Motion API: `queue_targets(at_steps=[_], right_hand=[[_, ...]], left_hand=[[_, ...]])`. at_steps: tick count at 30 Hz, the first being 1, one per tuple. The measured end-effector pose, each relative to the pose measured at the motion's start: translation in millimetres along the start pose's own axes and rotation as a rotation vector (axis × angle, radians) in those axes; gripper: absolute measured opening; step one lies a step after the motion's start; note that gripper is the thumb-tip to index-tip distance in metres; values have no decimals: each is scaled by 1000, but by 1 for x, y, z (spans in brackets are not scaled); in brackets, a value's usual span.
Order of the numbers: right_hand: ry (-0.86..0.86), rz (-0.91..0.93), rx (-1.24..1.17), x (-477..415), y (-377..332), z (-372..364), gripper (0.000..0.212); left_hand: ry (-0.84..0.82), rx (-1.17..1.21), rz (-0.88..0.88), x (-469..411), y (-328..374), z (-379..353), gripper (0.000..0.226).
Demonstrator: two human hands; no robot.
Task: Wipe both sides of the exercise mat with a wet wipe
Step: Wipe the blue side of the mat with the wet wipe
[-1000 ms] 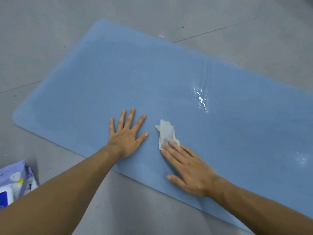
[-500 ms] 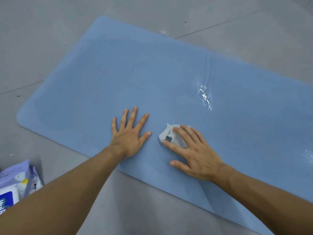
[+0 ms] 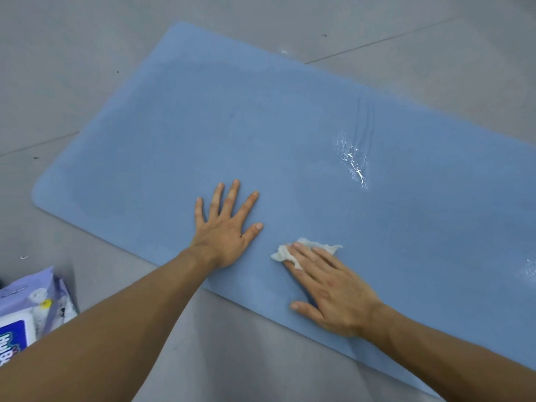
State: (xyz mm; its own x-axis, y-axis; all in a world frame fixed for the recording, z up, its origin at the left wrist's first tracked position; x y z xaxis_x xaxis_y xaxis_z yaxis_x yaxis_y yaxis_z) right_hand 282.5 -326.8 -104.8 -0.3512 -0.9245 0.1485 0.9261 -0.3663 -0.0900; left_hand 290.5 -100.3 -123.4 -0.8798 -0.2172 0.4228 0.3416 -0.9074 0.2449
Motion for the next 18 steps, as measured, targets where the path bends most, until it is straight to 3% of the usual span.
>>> queue_targets(at_steps=[5, 7, 15, 18], right_hand=[[60, -402, -63, -10, 75, 12, 77], [37, -440, -104, -17, 84, 12, 79], [-1, -9, -95, 0, -22, 6, 84], [-8, 59, -45, 15, -35, -2, 81]], left_hand=[[-23, -7, -4, 1, 1, 0, 67], [-27, -9, -3, 1, 1, 0, 67], [-26, -12, -12, 1, -1, -2, 68], [-26, -20, -18, 4, -1, -3, 68]])
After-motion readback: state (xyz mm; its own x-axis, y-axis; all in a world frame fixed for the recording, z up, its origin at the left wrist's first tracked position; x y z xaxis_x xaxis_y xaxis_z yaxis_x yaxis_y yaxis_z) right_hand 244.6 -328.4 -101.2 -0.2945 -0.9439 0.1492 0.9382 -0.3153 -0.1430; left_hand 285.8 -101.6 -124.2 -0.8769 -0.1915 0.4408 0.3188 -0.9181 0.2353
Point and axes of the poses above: each hand's wrist, its own x-axis away from the middle knuckle, its own z-axis out of the back of the hand, y = z × x, the point moved 8 cm from there along -x, towards the middle knuckle, and after that the axes turned 3 degrees about x, right-handed, at the moved point
